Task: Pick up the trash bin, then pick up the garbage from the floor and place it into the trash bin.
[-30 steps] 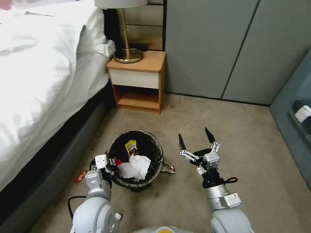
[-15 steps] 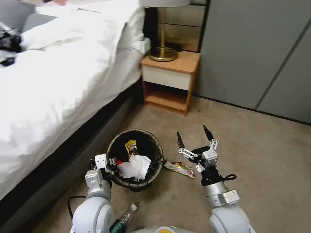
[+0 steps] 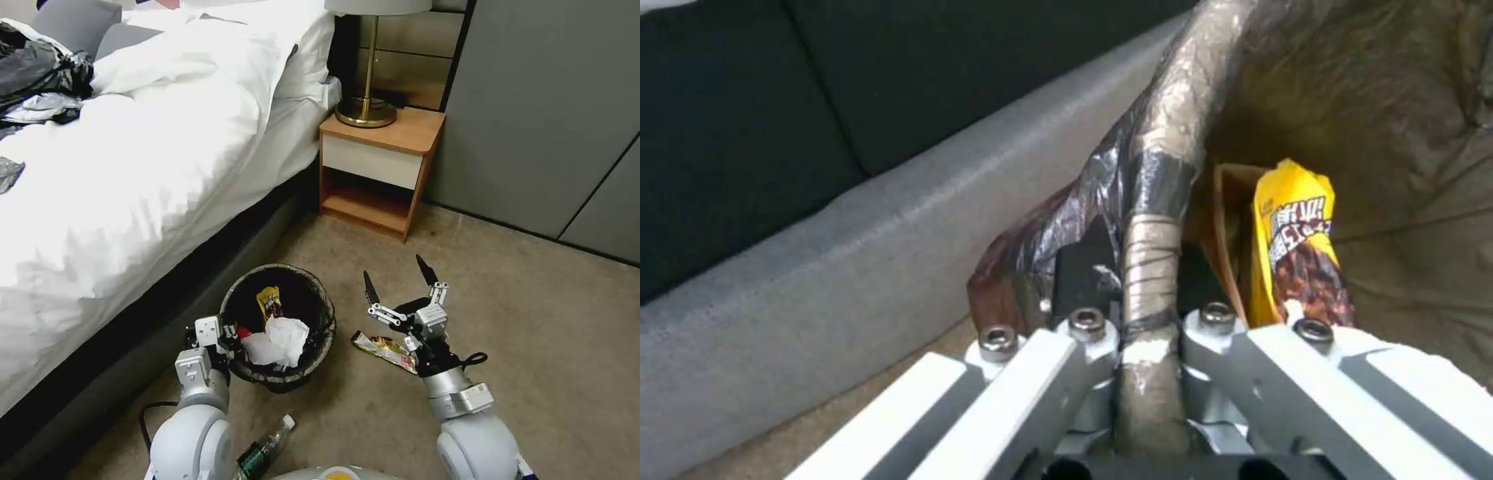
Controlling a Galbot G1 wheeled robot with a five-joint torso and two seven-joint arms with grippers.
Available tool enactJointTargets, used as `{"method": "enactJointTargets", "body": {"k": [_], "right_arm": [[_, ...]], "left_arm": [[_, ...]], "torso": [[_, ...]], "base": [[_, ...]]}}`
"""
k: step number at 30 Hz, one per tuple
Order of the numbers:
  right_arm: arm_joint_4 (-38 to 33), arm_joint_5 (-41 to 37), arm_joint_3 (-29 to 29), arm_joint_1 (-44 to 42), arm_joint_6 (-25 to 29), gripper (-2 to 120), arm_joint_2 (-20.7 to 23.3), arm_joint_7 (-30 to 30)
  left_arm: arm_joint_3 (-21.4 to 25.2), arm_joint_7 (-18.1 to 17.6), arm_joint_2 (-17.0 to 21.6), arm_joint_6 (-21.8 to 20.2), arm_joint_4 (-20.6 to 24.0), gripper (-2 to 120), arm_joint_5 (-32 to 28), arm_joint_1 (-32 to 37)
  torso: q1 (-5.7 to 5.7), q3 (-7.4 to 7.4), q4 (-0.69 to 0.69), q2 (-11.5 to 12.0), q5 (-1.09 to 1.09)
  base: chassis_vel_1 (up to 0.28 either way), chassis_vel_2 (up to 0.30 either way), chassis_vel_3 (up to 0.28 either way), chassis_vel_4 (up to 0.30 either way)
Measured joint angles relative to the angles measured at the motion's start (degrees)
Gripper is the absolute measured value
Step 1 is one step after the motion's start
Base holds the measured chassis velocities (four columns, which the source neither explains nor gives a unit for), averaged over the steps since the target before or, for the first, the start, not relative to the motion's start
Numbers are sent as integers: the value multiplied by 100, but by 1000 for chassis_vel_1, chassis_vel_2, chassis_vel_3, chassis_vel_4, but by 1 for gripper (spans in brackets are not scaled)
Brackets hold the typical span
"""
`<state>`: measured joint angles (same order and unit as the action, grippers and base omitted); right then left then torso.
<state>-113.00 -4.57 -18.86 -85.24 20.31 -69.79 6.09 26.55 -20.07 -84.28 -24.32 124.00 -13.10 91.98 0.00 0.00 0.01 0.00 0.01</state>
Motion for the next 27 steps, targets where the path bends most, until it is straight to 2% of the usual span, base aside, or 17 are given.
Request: {"method": "enactJointTargets", "body": {"k": [3, 5, 9, 13, 14, 17, 21, 24, 25, 27], "right_arm": [[282, -99, -42, 172, -83, 100, 142, 343], [795, -258, 21, 481, -150, 100, 464, 732], [1309, -420, 172, 753, -328, 100, 747, 972], [2382, -495, 432, 1361, -403, 100, 992, 1613], [2382, -495, 432, 1361, -403, 100, 992, 1613], [3061, -460, 562, 1755, -412, 100, 1006, 2160], [3344, -383, 584, 1903, -379, 100, 950, 2356], [4047, -236, 638, 2212, -262, 100, 756, 2768], [4047, -236, 638, 2212, -262, 100, 756, 2768], [4721, -40, 670, 2446, -52, 100, 542, 2994]], "left_arm": [[3, 1, -2, 2, 18, 0, -1, 16], [-2, 1, -4, 3, 27, 0, -2, 28], [-25, 1, -4, 3, 27, 0, 3, 28], [-80, 1, -19, 3, 20, 0, 39, 28], [-80, 1, -19, 3, 20, 0, 39, 28], [-84, 0, -36, 3, 13, 0, 58, 33], [-77, 0, -37, 3, 12, 0, 59, 36], [-55, -2, -35, 3, -16, 0, 59, 36], [-55, -2, -35, 3, -16, 0, 59, 36], [-80, -3, -48, 0, -52, 0, 60, 22]], "torso": [[0, 0, -2, 0, 0], [0, 0, -1, 0, 0], [0, 0, -1, 0, 1], [0, 0, 0, 0, 0], [0, 0, 0, 0, 0], [0, 0, -1, 0, 0], [0, 0, -1, 0, -1], [0, 0, -1, 0, 0], [0, 0, -1, 0, 0], [0, 0, -1, 0, -1]], "base": [[0, 0, 0, 0], [0, 0, 0, 0], [0, 0, 0, 0], [0, 0, 0, 0], [0, 0, 0, 0], [0, 0, 0, 0], [0, 0, 0, 0], [0, 0, 0, 0], [0, 0, 0, 0], [0, 0, 0, 0]]}}
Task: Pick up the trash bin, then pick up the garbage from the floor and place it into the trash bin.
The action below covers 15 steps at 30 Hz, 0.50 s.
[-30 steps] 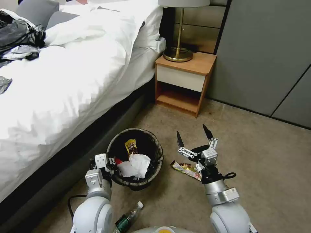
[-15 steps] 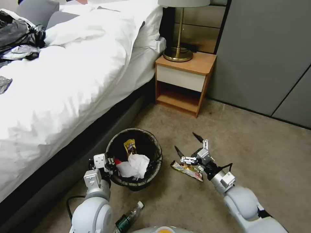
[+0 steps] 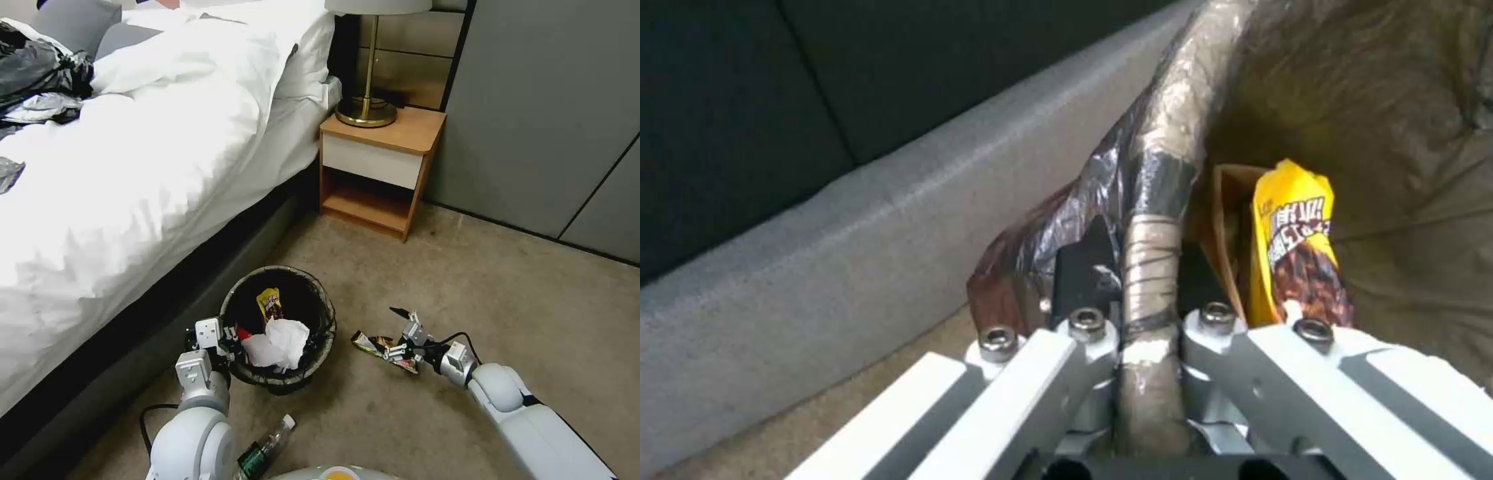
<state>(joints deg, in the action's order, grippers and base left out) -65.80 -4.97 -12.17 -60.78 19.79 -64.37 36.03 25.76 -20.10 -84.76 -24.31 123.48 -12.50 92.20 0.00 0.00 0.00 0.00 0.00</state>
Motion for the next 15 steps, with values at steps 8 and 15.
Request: {"method": "enactJointTargets", "body": {"k": [8, 15], "right_arm": [[1083, 150, 0, 419, 170, 100, -382, 206], [2003, 326, -85, 734, 322, 100, -720, 260]], "left_arm": [[-101, -1, -47, 0, -45, 0, 83, 35], [-103, -4, -51, 3, -45, 0, 111, 64]], "torso": [[0, 0, 0, 0, -1], [0, 0, 0, 0, 0]], "base": [[0, 0, 0, 0], [0, 0, 0, 0]]}}
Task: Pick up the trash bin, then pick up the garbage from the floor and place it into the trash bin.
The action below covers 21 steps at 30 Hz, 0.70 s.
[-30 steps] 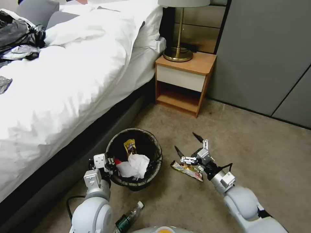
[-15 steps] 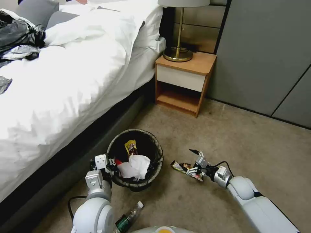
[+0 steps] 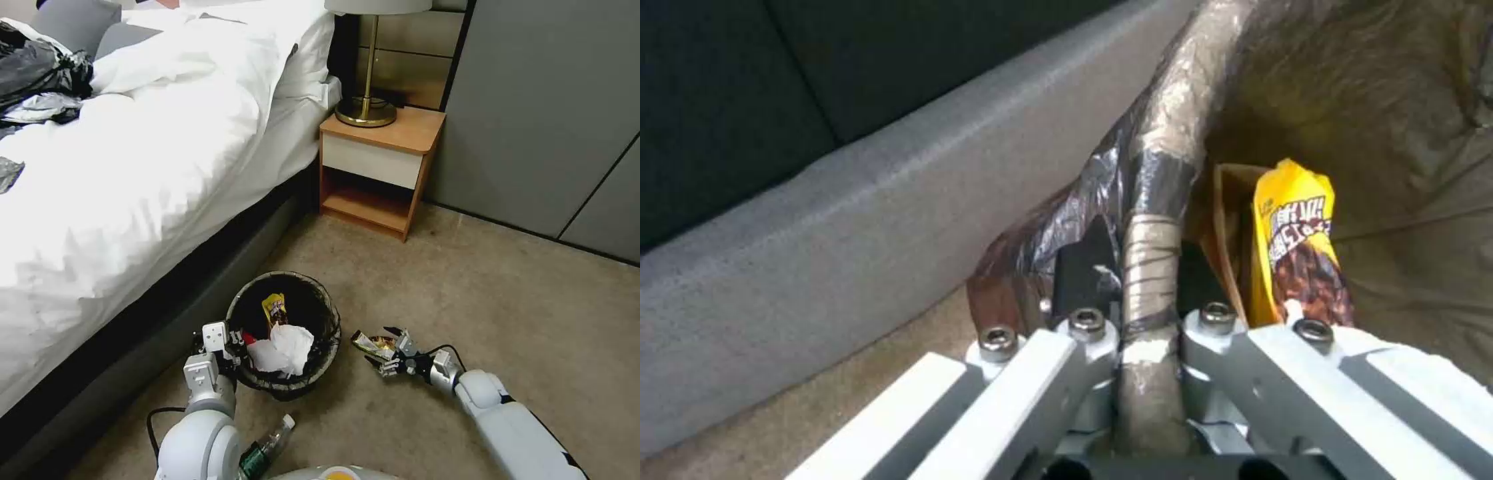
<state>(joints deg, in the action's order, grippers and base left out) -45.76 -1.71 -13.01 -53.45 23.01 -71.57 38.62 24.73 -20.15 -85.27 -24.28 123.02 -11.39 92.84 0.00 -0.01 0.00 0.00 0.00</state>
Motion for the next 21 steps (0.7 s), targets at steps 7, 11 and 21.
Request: {"method": "enactJointTargets", "body": {"k": [7, 11, 21], "right_arm": [[776, 162, -104, 351, 143, 89, -198, -120], [1031, 167, -147, 492, 132, 83, -221, -188], [1684, 210, -266, 795, 279, 59, -307, -302]], "left_arm": [[-5, -1, -11, 13, 0, 0, 41, 72], [6, -1, -14, 21, 1, 0, 46, 84], [-1, -2, -32, 23, 6, 0, 61, 87]], "torso": [[0, 0, -1, 0, 0], [0, 0, 0, 0, 0], [0, 1, -2, -1, 3]], "base": [[0, 0, 0, 0], [0, 0, 0, 0], [0, 0, 0, 0]]}}
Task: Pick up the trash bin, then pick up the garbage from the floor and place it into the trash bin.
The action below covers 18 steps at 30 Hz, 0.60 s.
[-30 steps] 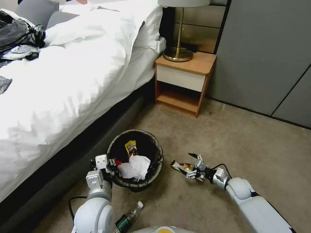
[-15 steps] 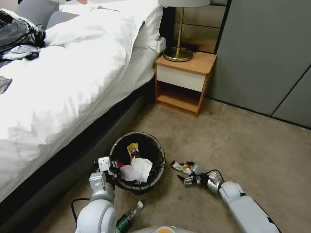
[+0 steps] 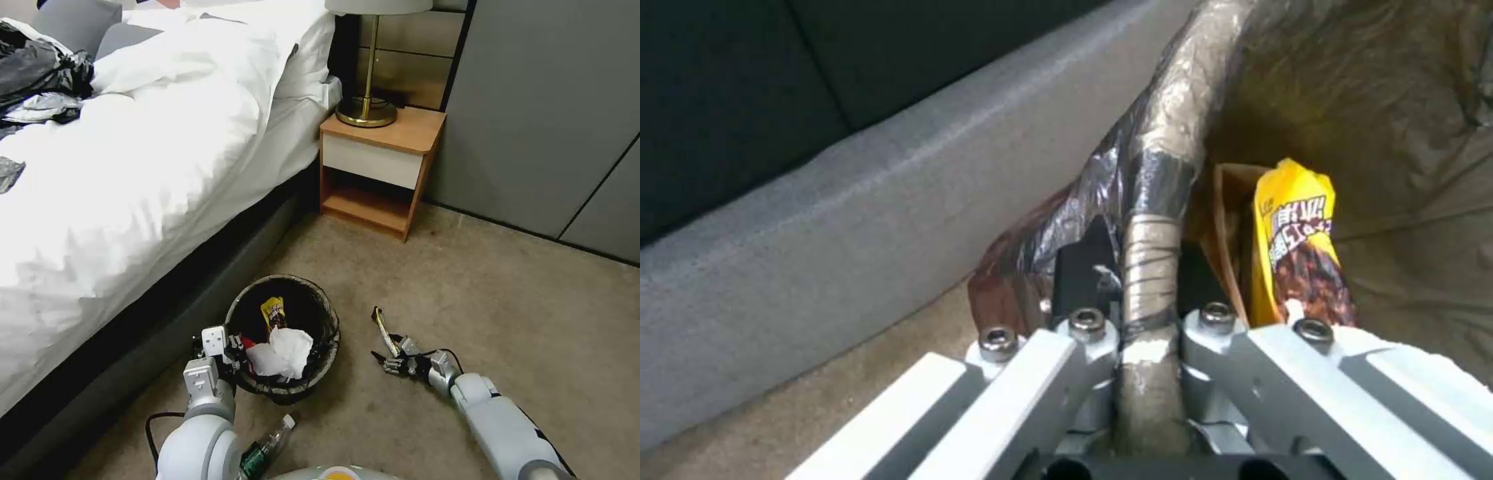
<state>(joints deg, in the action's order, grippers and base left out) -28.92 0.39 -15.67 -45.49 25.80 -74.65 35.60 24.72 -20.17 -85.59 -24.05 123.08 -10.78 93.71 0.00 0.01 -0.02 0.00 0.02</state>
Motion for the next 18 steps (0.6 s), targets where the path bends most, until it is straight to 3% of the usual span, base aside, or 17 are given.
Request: {"method": "enactJointTargets", "body": {"k": [8, 10, 18], "right_arm": [[20, -131, -30, -17, 57, 39, 47, -144], [-53, -183, -30, -59, 63, 28, 69, -175], [-203, -281, -30, -176, 105, 0, 78, -265]], "left_arm": [[1, -8, 4, 8, 1, 0, 6, -19], [-17, -7, -6, 7, -7, 0, 8, -42], [-30, -8, 4, 7, -23, 0, 1, -68]], "torso": [[0, 0, 1, 0, -1], [0, 0, 2, 0, -4], [0, -1, 4, 1, -3]], "base": [[0, 0, 0, 0], [0, 0, 0, 0], [0, 0, 0, 0]]}}
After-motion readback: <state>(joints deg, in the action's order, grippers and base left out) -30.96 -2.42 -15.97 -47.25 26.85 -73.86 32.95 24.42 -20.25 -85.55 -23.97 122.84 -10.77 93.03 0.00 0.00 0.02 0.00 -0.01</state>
